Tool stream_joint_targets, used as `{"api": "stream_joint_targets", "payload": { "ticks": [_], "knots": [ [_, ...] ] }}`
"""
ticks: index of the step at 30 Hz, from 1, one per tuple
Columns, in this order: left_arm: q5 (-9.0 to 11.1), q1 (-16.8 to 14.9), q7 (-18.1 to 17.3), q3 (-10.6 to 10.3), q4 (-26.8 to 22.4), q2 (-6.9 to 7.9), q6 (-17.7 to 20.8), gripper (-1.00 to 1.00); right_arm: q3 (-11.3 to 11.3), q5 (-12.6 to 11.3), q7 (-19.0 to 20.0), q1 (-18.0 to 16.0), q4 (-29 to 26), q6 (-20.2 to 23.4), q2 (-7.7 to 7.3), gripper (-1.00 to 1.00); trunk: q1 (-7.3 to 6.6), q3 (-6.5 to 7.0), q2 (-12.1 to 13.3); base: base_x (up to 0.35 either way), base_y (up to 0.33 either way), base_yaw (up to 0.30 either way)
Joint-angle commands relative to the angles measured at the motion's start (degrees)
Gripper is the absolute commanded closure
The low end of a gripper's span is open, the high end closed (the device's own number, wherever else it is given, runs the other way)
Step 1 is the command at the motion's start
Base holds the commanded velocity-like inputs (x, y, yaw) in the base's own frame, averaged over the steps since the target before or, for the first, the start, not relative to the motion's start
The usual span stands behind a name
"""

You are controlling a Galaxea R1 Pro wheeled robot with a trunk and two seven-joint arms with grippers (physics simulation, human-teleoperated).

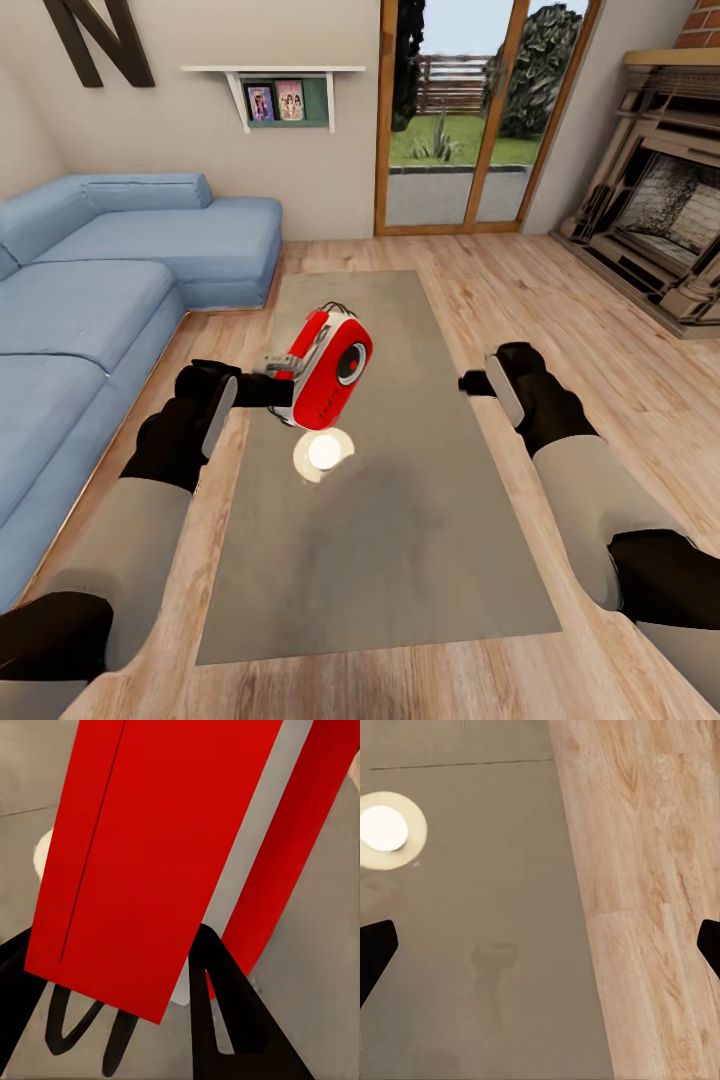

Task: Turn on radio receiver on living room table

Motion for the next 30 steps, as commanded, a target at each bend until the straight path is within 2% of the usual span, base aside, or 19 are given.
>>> {"api": "stream_joint_targets", "payload": {
  "ticks": [1,5,8,9,12,13,14,18,21,22,25,27,29,30],
  "knots": [
    [0.45,-0.01,0.02,0.02,-0.03,0.28,0.03,1.00,-0.03,-0.06,0.09,0.02,-0.66,0.02,-0.04,-1.00,0.00,0.00,0.00,0.000,0.000,0.000],
    [0.49,0.06,0.02,0.08,-0.04,1.01,-0.01,1.00,-0.06,-0.20,1.47,0.12,-2.82,0.11,-0.29,-1.00,0.00,0.00,0.00,0.000,0.000,0.000],
    [0.52,0.13,-0.08,0.09,-0.02,1.49,-0.04,1.00,-0.07,-0.27,4.08,0.16,-4.11,0.23,-0.63,-1.00,0.00,0.00,0.00,0.000,0.000,0.000],
    [0.53,0.16,-0.19,0.09,0.02,1.68,-0.09,1.00,-0.12,-0.30,7.95,0.19,-5.07,0.31,-1.85,-1.00,0.00,0.00,0.00,0.000,0.000,0.000],
    [0.53,0.17,-0.27,0.10,0.25,1.75,-0.18,1.00,-0.08,-0.38,15.36,0.24,-5.57,0.34,-5.16,-1.00,0.00,0.00,0.00,0.000,0.000,0.000],
    [0.53,0.17,-0.32,0.10,0.39,1.76,-0.26,1.00,-0.08,-0.40,20.49,0.26,-5.65,0.35,-7.56,-1.00,0.00,0.00,0.00,0.000,0.000,0.000],
    [0.53,0.17,-0.34,0.10,0.41,1.76,-0.27,1.00,-0.08,-0.40,21.80,0.26,-5.66,0.35,-8.18,-1.00,0.00,0.00,0.00,0.000,0.000,0.000],
    [0.53,0.17,-1.57,0.10,0.47,1.77,-0.32,1.00,-0.07,-0.42,32.02,0.27,-5.70,0.35,-11.99,-1.00,0.00,0.00,0.00,0.000,0.000,0.000],
    [0.53,0.17,-3.75,0.10,0.48,1.74,-0.41,1.00,-0.12,-0.40,38.18,0.27,-5.71,0.35,-13.50,-1.00,0.00,0.00,0.00,0.000,0.000,0.000],
    [0.53,0.17,-4.54,0.06,0.70,1.55,-0.48,1.00,-0.15,-0.40,42.03,0.28,-5.71,0.35,-14.18,-1.00,0.00,0.00,0.00,0.000,0.000,0.000],
    [0.56,0.17,-4.75,0.03,1.17,1.36,-0.73,1.00,-0.16,-0.40,43.94,0.27,-5.71,0.35,-14.81,-1.00,0.00,0.00,0.00,0.000,0.000,0.000],
    [0.61,0.19,-6.33,0.01,2.58,1.27,-2.03,1.00,-0.16,-0.40,47.50,0.27,-5.71,0.29,-15.48,-1.00,0.00,0.00,0.00,0.000,0.000,0.000],
    [0.56,0.24,-10.11,0.01,4.61,1.29,-3.84,1.00,-0.09,-0.40,51.82,0.27,-5.70,0.27,-15.76,-1.00,0.00,0.00,0.00,0.000,0.000,0.000],
    [0.55,0.25,-10.37,0.01,4.85,1.28,-4.09,1.00,-0.08,-0.40,52.28,0.27,-5.70,0.27,-15.78,-1.00,0.00,0.00,0.00,0.000,0.000,0.000]
  ]
}}
